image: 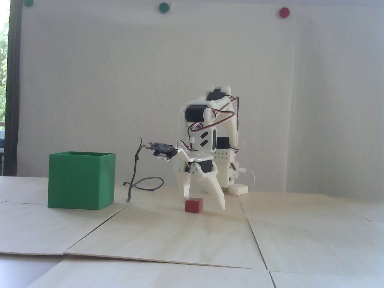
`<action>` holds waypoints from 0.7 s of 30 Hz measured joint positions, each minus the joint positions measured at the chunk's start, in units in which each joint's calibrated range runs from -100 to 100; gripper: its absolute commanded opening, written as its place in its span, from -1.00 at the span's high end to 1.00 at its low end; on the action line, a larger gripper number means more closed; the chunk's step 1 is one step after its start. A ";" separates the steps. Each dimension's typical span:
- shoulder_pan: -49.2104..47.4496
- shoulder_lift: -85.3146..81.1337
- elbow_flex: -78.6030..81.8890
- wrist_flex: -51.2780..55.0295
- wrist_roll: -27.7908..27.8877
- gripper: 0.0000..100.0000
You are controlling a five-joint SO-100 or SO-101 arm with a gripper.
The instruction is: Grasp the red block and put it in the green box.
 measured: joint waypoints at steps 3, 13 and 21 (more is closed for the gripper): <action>-0.08 1.41 0.00 -1.25 -0.98 0.15; -0.23 2.32 -0.09 -2.50 -2.21 0.60; 0.00 2.24 -0.27 -2.58 -2.21 0.96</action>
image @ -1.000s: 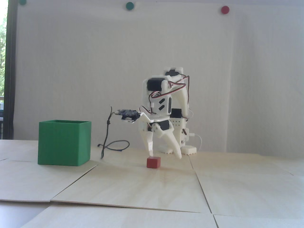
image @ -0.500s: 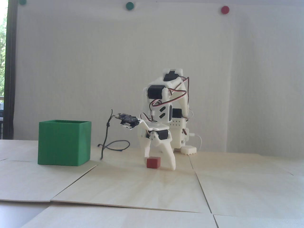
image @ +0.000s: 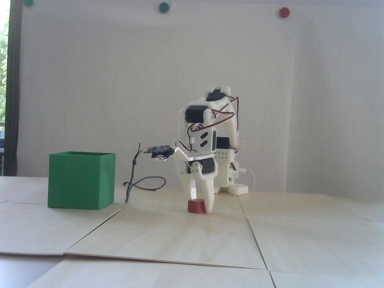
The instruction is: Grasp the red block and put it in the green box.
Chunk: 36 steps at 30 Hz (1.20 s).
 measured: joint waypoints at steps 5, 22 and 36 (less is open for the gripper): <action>-0.15 0.00 -0.18 0.00 0.00 0.95; 6.34 -1.16 -24.44 23.96 -1.75 0.95; 21.32 -22.58 -29.36 25.37 -5.45 0.95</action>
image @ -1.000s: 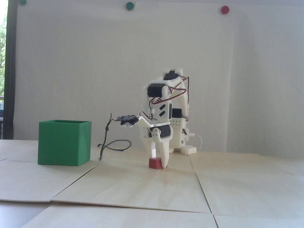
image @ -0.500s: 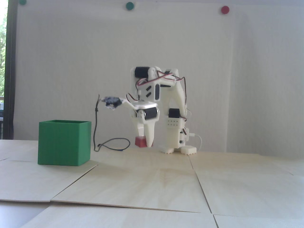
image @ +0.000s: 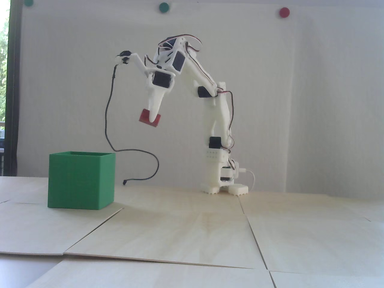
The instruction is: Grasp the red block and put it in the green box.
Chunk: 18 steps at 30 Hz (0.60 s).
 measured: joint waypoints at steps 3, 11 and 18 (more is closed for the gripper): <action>3.06 -2.82 3.58 0.00 -1.13 0.95; -0.15 -2.91 4.57 0.00 -5.70 0.96; -2.37 7.39 -8.86 -0.17 -9.20 0.96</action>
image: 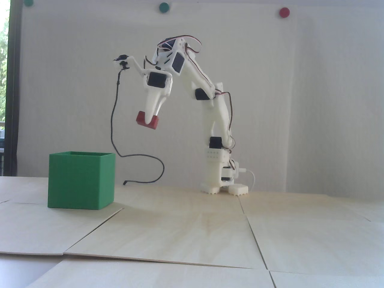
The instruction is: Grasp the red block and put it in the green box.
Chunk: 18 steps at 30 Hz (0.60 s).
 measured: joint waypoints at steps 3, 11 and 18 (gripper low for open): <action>-1.07 4.23 -4.74 0.42 -0.46 0.96; -10.85 4.57 -6.98 0.42 -1.85 0.96; -12.07 4.57 -6.98 0.50 -2.72 0.96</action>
